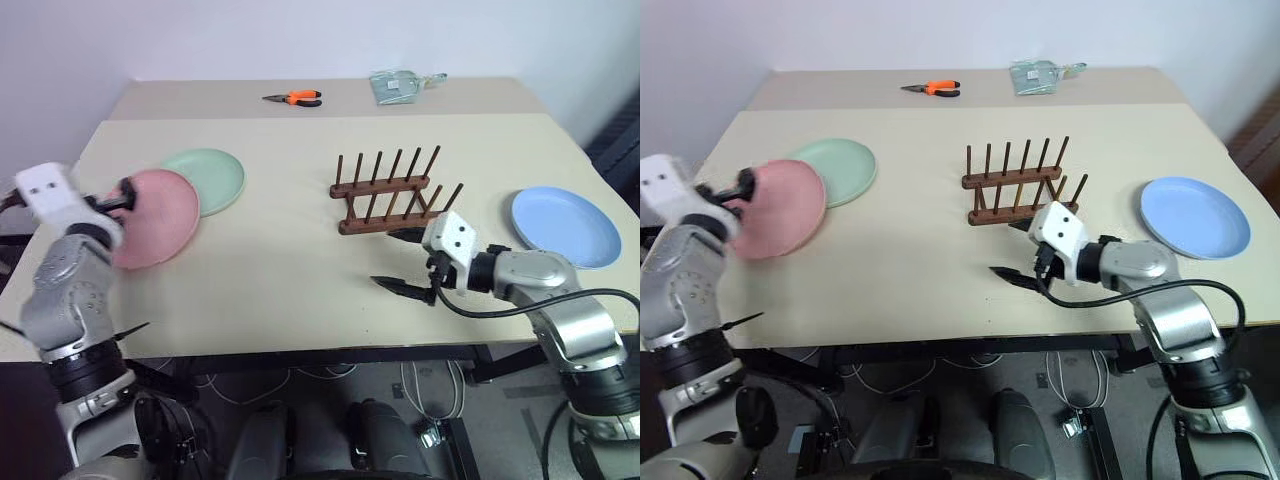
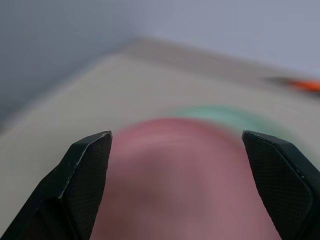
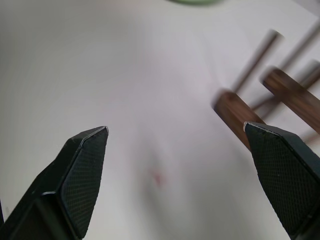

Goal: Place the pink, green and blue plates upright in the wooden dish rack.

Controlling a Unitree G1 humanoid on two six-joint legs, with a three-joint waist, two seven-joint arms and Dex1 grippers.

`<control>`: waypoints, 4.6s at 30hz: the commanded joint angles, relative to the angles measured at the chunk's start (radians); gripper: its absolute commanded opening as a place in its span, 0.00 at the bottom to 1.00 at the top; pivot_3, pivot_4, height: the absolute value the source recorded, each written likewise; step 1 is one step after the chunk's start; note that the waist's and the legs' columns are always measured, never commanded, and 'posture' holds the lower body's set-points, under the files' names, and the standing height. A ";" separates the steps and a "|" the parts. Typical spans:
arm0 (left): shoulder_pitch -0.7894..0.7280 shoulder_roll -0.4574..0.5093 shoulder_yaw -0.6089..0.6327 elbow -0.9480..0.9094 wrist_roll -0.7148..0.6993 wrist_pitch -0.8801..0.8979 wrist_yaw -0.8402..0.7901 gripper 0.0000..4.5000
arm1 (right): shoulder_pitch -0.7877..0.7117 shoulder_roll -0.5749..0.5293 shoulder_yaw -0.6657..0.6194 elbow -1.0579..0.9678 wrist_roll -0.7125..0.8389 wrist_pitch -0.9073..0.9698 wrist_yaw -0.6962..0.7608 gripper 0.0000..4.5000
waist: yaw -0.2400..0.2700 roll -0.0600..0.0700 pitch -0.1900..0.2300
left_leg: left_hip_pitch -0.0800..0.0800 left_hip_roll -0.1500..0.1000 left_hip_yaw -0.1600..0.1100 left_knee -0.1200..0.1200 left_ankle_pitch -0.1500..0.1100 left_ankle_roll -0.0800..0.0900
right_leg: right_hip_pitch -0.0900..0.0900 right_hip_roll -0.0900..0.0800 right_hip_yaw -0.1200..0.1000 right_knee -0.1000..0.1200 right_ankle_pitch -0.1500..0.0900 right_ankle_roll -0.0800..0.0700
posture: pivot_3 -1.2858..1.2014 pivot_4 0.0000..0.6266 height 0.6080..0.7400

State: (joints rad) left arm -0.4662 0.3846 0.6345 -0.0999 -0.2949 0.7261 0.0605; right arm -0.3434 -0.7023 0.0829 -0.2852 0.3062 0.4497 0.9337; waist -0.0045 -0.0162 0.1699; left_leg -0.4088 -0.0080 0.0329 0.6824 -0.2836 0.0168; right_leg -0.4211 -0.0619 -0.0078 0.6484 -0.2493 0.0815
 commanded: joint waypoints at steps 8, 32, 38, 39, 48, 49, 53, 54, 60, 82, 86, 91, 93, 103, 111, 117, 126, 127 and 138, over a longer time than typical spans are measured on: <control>0.084 -0.060 0.063 -0.099 -0.077 0.221 0.083 0.95 | -0.052 0.019 0.039 0.032 -0.006 -0.059 0.045 0.99 | 0.018 -0.002 0.000 | 0.000 -0.001 -0.001 0.000 0.000 -0.001 | 0.000 -0.003 0.000 -0.001 0.000 0.000 | 0.52 0.24 1.00; -0.002 -0.120 0.043 -0.171 -0.220 0.142 0.011 0.00 | -0.056 0.008 -0.013 -0.068 0.054 0.017 0.023 1.00 | 0.017 -0.002 0.000 | -0.001 -0.001 0.000 -0.002 0.000 -0.002 | -0.003 -0.003 0.001 -0.001 0.000 -0.001 | 0.52 0.24 1.00; -0.090 -0.064 -0.154 -0.258 -0.202 0.068 -0.087 0.00 | -0.210 0.032 0.090 -0.086 -0.104 -0.128 -0.018 1.00 | 0.015 -0.002 0.000 | -0.003 -0.001 0.000 -0.003 -0.001 -0.004 | -0.005 -0.003 0.001 -0.002 0.000 -0.001 | 0.52 0.24 1.00; -0.118 -0.067 -0.180 -0.259 -0.202 0.071 -0.085 0.00 | -0.237 0.042 0.121 -0.072 -0.155 -0.173 -0.031 1.00 | 0.014 -0.002 0.000 | -0.003 -0.001 0.000 -0.003 -0.001 -0.004 | -0.005 -0.003 0.001 -0.002 0.000 -0.001 | 0.52 0.24 1.00; -0.265 -0.168 -0.333 -0.287 -0.244 0.164 -0.032 0.00 | -0.428 0.107 0.300 0.228 -0.677 -0.556 -0.333 1.00 | 0.014 -0.002 0.000 | -0.003 -0.001 0.001 -0.003 0.003 -0.007 | -0.005 -0.002 0.000 -0.002 0.001 -0.001 | 0.52 0.24 1.00; -0.264 -0.171 -0.340 -0.291 -0.246 0.176 -0.030 0.00 | -0.437 0.109 0.307 0.251 -0.715 -0.581 -0.358 1.00 | 0.013 -0.002 0.000 | -0.003 -0.001 0.001 -0.003 0.003 -0.007 | -0.005 -0.002 0.001 -0.002 0.001 -0.001 | 0.52 0.24 1.00; -0.263 -0.198 -0.343 -0.314 -0.276 0.214 -0.011 0.00 | -0.456 0.118 0.318 0.316 -0.809 -0.645 -0.430 0.94 | 0.011 -0.002 0.000 | -0.003 -0.001 0.001 -0.003 0.004 -0.007 | -0.005 -0.001 0.001 -0.002 0.001 -0.001 | 0.52 0.24 1.00; -0.263 -0.200 -0.344 -0.322 -0.281 0.219 -0.009 0.00 | -0.456 0.120 0.317 0.323 -0.825 -0.654 -0.442 0.87 | 0.010 -0.002 0.000 | -0.003 -0.001 0.001 -0.003 0.004 -0.008 | -0.005 -0.001 0.001 -0.002 0.001 -0.001 | 0.52 0.24 1.00; -0.260 -0.202 -0.334 -0.338 -0.317 0.250 0.002 0.00 | -0.454 0.125 0.298 0.337 -0.878 -0.688 -0.489 0.25 | 0.008 -0.002 0.000 | -0.003 -0.001 0.001 -0.003 0.004 -0.008 | -0.005 -0.001 0.001 -0.002 0.001 -0.001 | 0.52 0.24 1.00; 0.020 0.114 -0.545 -0.269 -0.186 -0.122 -0.431 0.65 | -0.437 0.064 -0.386 0.198 0.093 0.106 -0.247 0.00 | 0.008 -0.002 0.001 | -0.002 0.000 0.002 -0.003 0.000 -0.001 | -0.002 -0.002 0.001 -0.003 0.001 -0.001 | 0.52 0.24 1.00; 0.159 0.177 -0.646 -0.335 -0.223 -0.142 -0.643 0.65 | -0.428 0.018 -0.438 0.213 0.204 0.271 -0.236 0.00 | -0.006 0.000 0.001 | -0.002 0.000 0.002 -0.009 0.001 -0.002 | -0.005 -0.003 0.002 -0.005 -0.002 -0.005 | 0.52 0.24 1.00; 0.221 0.198 -0.694 -0.388 -0.243 -0.119 -0.728 0.65 | -0.441 0.007 -0.475 0.269 0.283 0.396 -0.264 0.00 | -0.012 0.001 0.001 | -0.001 0.000 0.002 -0.017 0.003 -0.006 | -0.008 -0.004 0.002 -0.005 -0.003 -0.008 | 0.52 0.24 1.00; 0.223 0.188 -0.692 -0.391 -0.247 -0.116 -0.727 0.65 | -0.435 0.005 -0.483 0.295 0.305 0.422 -0.263 0.00 | -0.010 0.002 0.001 | 0.000 0.000 0.002 -0.017 0.003 -0.006 | -0.008 -0.004 0.002 -0.005 -0.003 -0.008 | 0.52 0.24 1.00; 0.233 0.180 -0.696 -0.393 -0.229 -0.111 -0.714 0.65 | -0.438 0.005 -0.455 0.349 0.334 0.428 -0.239 0.00 | -0.008 0.002 0.001 | -0.001 0.000 0.003 -0.017 0.003 -0.005 | -0.008 -0.003 0.002 -0.005 -0.002 -0.006 | 0.52 0.24 1.00; 0.234 0.176 -0.702 -0.402 -0.223 -0.108 -0.707 0.65 | -0.493 0.022 -0.430 0.489 0.325 0.440 -0.255 0.00 | -0.008 0.002 0.001 | -0.001 0.000 0.003 -0.017 0.003 -0.005 | -0.008 -0.002 0.001 -0.005 -0.002 -0.005 | 0.52 0.24 1.00; 0.232 0.151 -0.679 -0.395 -0.240 -0.094 -0.689 0.72 | -0.510 0.021 -0.386 0.517 0.267 0.338 -0.248 0.58 | -0.007 0.002 0.001 | -0.001 0.000 0.003 -0.017 0.004 -0.005 | -0.008 -0.001 0.001 -0.005 -0.002 -0.005 | 0.52 0.24 1.00; 0.061 -0.067 -0.474 -0.187 -0.173 -0.044 -0.258 0.99 | -0.548 0.001 -0.375 0.507 0.053 -0.095 -0.380 0.80 | -0.003 0.001 0.001 | -0.001 0.000 0.003 -0.015 0.004 -0.004 | -0.007 0.000 0.001 -0.003 -0.001 -0.004 | 0.52 0.24 1.00; 0.021 -0.099 -0.422 -0.132 -0.156 -0.028 -0.158 0.99 | -0.554 -0.003 -0.371 0.492 0.039 -0.136 -0.381 0.80 | -0.004 0.001 0.001 | -0.001 0.000 0.003 -0.015 0.004 -0.004 | -0.007 0.000 0.001 -0.003 -0.001 -0.004 | 0.52 0.24 1.00; -0.205 -0.144 -0.157 0.220 -0.102 0.094 0.220 0.99 | -0.326 0.008 -0.074 -0.030 0.090 -0.115 -0.106 0.80 | 0.009 -0.002 0.001 | -0.001 0.001 0.003 -0.014 0.005 -0.004 | -0.006 0.000 0.000 -0.003 -0.001 -0.003 | 0.52 0.24 1.00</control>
State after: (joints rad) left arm -0.6367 0.2224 0.4418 0.1035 -0.4008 0.8225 0.2603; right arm -0.6818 -0.6852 -0.0323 -0.2485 0.4279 0.3404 0.8083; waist 0.0046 -0.0185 0.1710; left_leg -0.4096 -0.0073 0.0359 0.6694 -0.2791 0.0124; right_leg -0.4274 -0.0619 -0.0077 0.6454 -0.2496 0.0795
